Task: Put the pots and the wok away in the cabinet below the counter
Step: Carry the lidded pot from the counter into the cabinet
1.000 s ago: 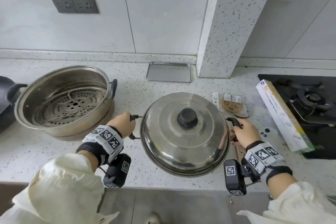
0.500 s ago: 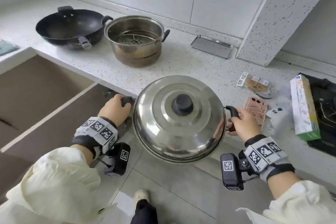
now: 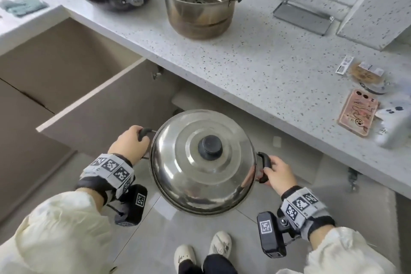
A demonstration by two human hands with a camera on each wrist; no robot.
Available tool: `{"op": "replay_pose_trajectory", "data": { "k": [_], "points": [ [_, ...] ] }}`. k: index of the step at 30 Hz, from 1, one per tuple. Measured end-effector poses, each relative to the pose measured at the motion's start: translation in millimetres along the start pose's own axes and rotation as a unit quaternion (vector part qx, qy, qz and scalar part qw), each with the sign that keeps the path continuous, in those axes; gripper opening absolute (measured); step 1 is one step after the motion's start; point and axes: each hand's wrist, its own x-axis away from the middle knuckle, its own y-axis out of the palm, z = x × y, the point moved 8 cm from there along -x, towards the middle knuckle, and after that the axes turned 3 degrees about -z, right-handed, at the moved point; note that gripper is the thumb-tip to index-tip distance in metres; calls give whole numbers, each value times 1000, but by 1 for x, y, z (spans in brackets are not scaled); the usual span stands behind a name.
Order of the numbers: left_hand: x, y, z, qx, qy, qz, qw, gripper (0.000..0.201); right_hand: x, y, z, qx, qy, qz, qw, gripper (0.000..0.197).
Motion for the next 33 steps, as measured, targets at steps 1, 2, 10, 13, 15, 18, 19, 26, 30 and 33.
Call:
{"op": "replay_pose_trajectory", "data": {
  "k": [1, 2, 10, 13, 15, 18, 19, 26, 30, 33],
  "points": [
    [-5, 13, -1, -1, 2, -12, 1000, 38, -5, 3, 17, -5, 17, 4, 1000, 40],
    [-11, 23, 2, -4, 9, -20, 1000, 38, -10, 3, 30, -14, 30, 11, 999, 40],
    [-67, 157, 47, 16, 69, -123, 990, 47, -62, -30, 137, -74, 134, 94, 984, 46],
    [-96, 211, 76, 6, 88, -141, 986, 52, -95, -47, 165, -91, 147, 112, 978, 47],
    [-113, 239, 95, -2, 102, -148, 984, 52, -119, -58, 185, -94, 151, 122, 976, 46],
    [-143, 285, 131, 5, 129, -156, 979, 55, -158, -77, 213, -92, 156, 167, 969, 45],
    [-151, 296, 140, 9, 136, -159, 978, 56, -166, -82, 217, -91, 154, 178, 968, 44],
    [-213, 368, 197, 46, 213, -128, 968, 51, -234, -112, 245, -147, 114, 229, 955, 43],
    [-243, 401, 214, 86, 247, -111, 959, 48, -267, -118, 266, -127, 82, 259, 954, 41],
    [-266, 423, 224, 110, 267, -96, 953, 48, -288, -124, 276, -100, 51, 290, 950, 39]
  ]
}}
